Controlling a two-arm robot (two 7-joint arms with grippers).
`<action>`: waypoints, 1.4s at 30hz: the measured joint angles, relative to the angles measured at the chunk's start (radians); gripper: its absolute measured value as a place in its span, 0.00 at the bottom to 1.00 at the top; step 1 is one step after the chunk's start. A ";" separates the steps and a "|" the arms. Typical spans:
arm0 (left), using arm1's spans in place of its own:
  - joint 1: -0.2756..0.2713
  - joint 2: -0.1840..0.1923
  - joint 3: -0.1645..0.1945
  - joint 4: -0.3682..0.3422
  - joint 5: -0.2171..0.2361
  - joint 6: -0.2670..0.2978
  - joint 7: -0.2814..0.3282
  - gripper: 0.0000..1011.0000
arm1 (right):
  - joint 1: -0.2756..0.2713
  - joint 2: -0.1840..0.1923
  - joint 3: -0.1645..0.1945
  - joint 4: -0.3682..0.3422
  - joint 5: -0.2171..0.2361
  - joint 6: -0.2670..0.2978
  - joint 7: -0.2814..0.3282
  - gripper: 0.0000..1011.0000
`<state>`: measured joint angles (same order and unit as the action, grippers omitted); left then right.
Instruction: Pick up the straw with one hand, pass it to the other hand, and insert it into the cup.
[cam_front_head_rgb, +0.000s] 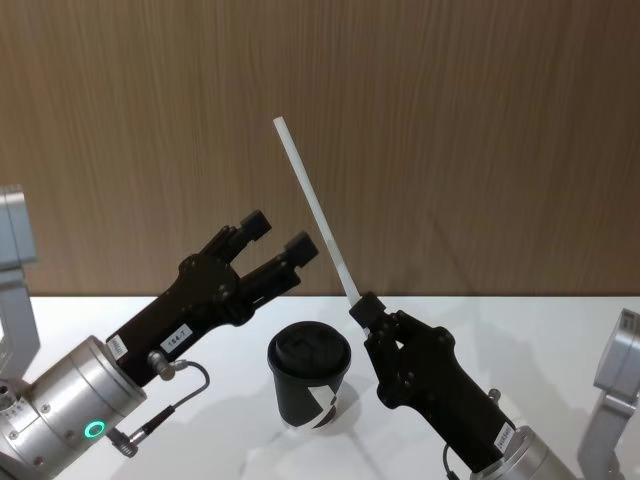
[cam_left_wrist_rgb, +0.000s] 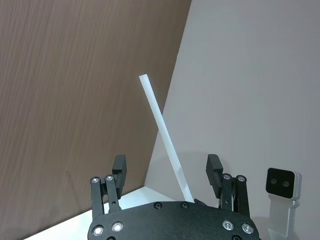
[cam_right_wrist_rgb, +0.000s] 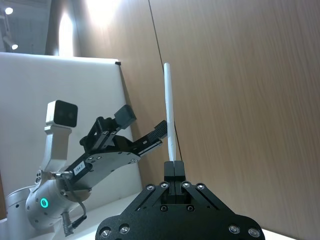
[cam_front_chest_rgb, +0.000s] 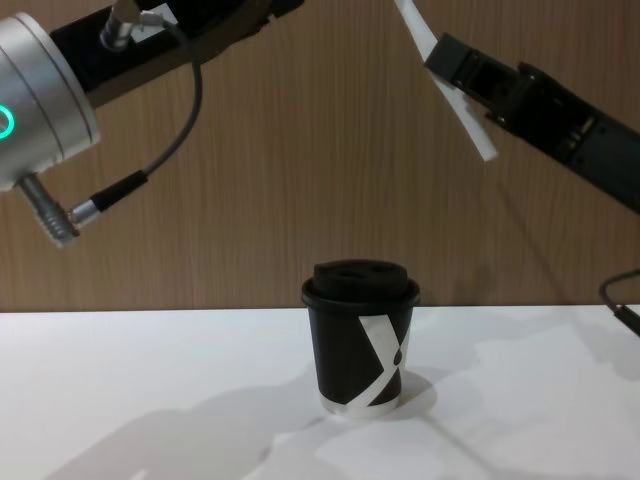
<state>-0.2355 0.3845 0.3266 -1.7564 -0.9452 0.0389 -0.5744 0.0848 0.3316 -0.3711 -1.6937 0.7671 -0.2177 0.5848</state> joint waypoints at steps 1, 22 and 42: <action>-0.003 -0.001 0.002 0.003 -0.002 0.000 -0.001 0.99 | 0.001 0.001 -0.002 0.000 0.001 0.000 0.001 0.00; -0.068 -0.036 0.044 0.074 -0.040 0.005 -0.019 0.99 | 0.004 0.009 -0.014 -0.001 0.005 -0.002 0.005 0.00; -0.078 -0.065 0.087 0.078 -0.057 -0.019 -0.016 0.73 | 0.005 0.011 -0.016 -0.001 0.006 -0.002 0.006 0.00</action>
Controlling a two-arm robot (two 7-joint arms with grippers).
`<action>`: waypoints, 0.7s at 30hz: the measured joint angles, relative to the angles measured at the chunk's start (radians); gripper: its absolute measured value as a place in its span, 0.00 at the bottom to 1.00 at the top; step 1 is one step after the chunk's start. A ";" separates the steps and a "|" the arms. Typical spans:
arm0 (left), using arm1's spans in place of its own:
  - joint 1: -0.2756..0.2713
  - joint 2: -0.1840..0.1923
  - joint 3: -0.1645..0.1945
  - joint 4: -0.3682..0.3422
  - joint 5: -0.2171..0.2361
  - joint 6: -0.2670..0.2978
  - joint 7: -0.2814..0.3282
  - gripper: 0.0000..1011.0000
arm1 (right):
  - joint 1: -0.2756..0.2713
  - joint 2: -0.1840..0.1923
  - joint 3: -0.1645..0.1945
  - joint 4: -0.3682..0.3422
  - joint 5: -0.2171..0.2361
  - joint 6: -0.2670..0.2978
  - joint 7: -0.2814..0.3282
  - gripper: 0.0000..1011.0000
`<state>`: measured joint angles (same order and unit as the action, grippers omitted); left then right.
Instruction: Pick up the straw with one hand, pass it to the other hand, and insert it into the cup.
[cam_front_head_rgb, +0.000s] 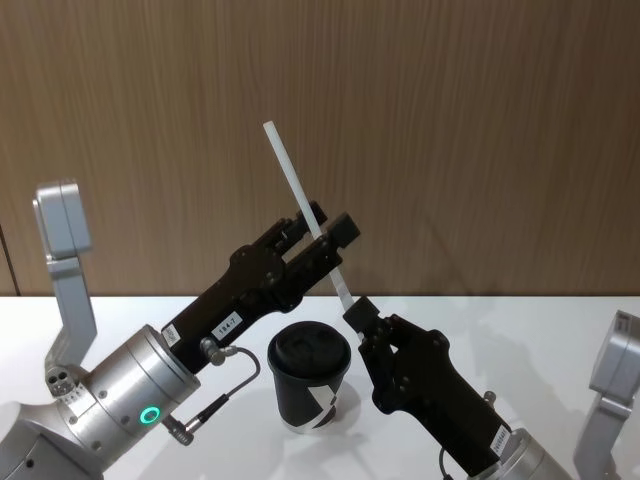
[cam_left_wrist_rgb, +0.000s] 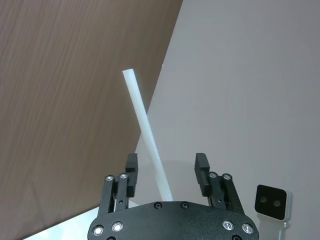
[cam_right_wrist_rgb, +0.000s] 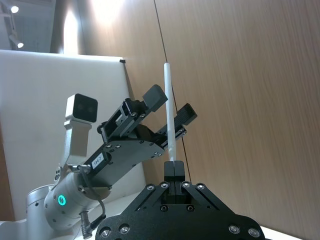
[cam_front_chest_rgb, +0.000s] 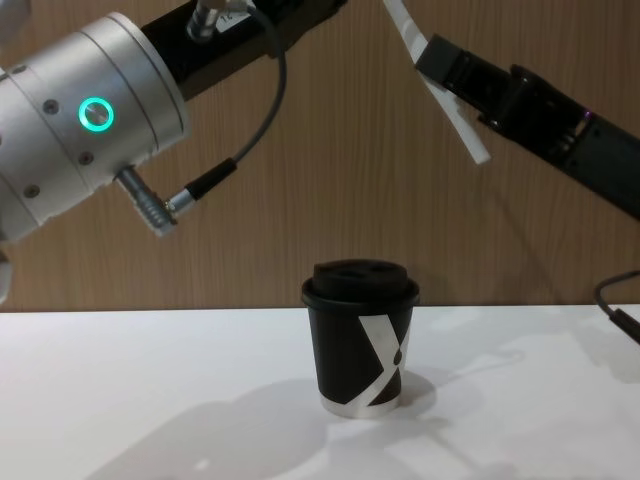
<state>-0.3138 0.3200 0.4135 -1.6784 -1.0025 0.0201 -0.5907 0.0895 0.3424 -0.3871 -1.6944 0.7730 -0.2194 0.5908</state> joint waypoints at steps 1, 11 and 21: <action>0.002 0.000 0.001 -0.002 -0.001 -0.001 0.001 0.71 | 0.000 0.000 0.000 0.000 0.000 0.000 0.000 0.00; 0.015 -0.001 0.003 -0.013 -0.022 -0.018 0.001 0.38 | 0.000 0.000 0.000 0.000 0.000 0.000 0.000 0.00; 0.014 0.001 0.001 -0.006 -0.033 -0.033 0.003 0.09 | 0.000 0.000 0.000 0.000 0.000 0.000 0.000 0.00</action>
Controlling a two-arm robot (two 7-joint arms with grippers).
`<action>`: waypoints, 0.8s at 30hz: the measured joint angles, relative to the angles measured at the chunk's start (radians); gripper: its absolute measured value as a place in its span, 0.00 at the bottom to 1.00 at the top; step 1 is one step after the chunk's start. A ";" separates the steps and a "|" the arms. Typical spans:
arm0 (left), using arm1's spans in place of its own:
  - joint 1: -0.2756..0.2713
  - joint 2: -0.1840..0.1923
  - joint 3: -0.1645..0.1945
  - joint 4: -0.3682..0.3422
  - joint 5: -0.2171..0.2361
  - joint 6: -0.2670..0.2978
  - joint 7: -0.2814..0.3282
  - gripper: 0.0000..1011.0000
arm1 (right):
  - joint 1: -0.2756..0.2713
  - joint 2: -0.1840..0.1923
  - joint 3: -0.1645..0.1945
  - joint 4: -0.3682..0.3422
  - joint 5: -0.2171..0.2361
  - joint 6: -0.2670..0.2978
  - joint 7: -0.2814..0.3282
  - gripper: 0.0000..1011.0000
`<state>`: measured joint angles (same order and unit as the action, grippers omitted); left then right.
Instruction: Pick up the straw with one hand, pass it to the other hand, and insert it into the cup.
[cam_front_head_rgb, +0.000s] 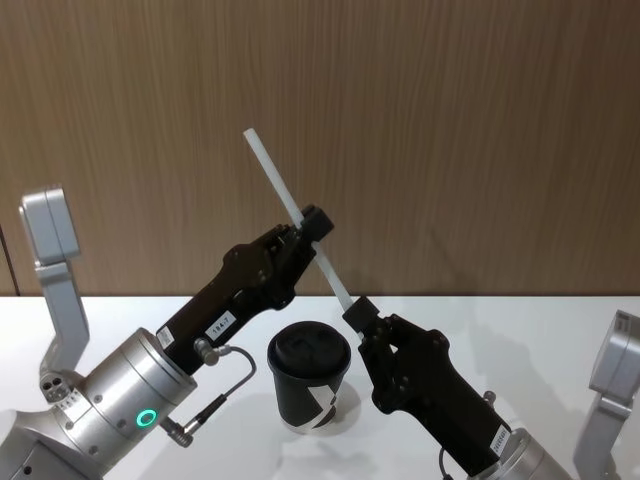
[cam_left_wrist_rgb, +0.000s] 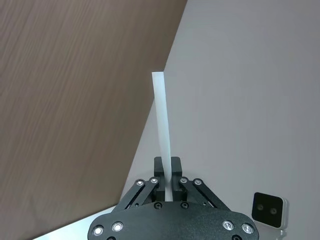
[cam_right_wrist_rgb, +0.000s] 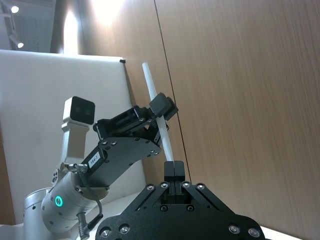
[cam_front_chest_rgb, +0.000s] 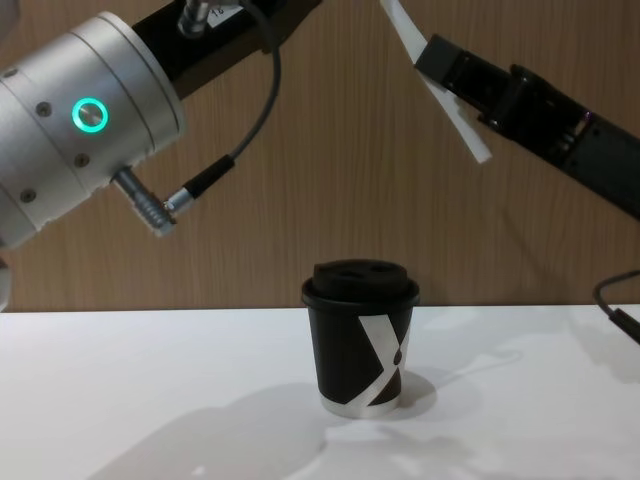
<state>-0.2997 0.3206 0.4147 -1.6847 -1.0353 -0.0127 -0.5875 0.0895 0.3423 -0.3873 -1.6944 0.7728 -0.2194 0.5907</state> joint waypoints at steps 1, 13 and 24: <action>-0.001 0.001 -0.001 0.001 -0.001 -0.001 0.003 0.07 | 0.000 0.000 0.000 0.000 0.000 0.000 0.000 0.00; -0.008 0.011 -0.005 0.006 -0.016 -0.009 0.021 0.00 | 0.000 0.000 0.000 0.000 0.000 0.000 0.000 0.15; -0.014 0.023 -0.003 0.011 -0.020 -0.017 0.031 0.00 | 0.000 0.000 0.000 0.000 0.000 0.000 0.000 0.47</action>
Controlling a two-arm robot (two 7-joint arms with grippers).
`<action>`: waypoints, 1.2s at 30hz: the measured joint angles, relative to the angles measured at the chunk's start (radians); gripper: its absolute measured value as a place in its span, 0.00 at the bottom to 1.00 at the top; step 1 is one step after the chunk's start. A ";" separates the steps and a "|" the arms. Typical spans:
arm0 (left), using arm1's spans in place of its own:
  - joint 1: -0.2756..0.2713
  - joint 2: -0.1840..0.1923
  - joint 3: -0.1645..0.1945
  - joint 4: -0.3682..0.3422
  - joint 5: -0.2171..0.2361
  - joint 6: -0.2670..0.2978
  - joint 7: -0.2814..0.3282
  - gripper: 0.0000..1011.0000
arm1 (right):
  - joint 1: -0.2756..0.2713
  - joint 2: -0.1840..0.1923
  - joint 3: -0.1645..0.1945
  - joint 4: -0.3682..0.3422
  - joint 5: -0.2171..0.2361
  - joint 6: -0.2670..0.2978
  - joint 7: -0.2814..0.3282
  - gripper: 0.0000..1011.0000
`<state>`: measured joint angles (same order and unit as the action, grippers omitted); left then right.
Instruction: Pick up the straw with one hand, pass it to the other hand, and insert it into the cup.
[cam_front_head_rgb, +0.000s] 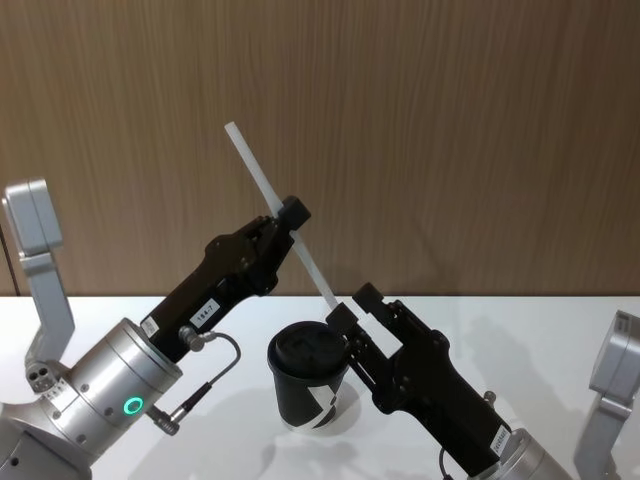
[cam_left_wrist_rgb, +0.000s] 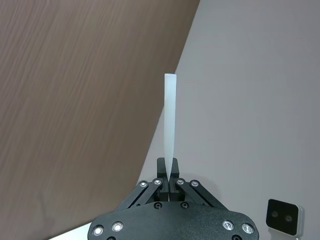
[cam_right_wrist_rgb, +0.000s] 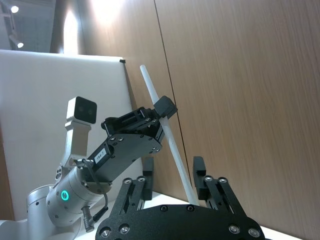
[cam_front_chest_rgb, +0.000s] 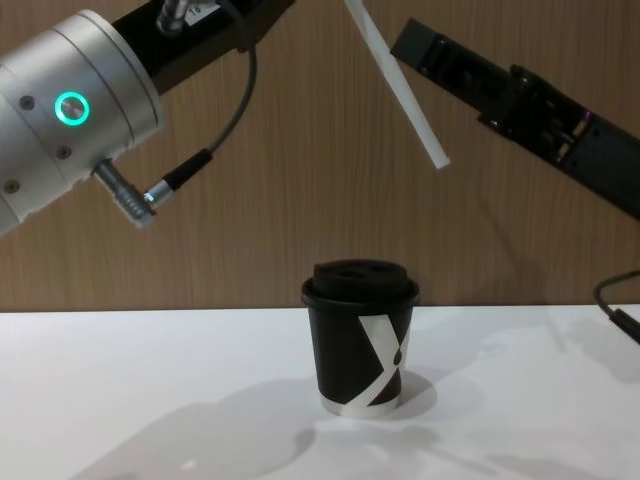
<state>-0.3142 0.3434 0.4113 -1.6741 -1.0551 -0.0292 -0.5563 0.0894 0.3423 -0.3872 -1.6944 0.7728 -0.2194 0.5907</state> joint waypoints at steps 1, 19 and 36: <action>-0.001 0.001 0.000 0.000 0.001 -0.002 0.001 0.00 | 0.000 0.000 0.000 0.000 0.000 0.000 0.000 0.50; -0.019 0.066 0.004 -0.007 0.180 -0.056 0.099 0.00 | 0.000 0.000 0.000 0.000 0.000 0.000 0.000 0.99; -0.093 0.096 0.044 0.019 0.456 -0.069 0.228 0.00 | 0.000 0.000 0.000 0.000 0.000 0.000 0.000 0.99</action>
<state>-0.4075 0.4392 0.4554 -1.6556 -0.5995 -0.0984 -0.3287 0.0895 0.3423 -0.3873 -1.6945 0.7728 -0.2193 0.5907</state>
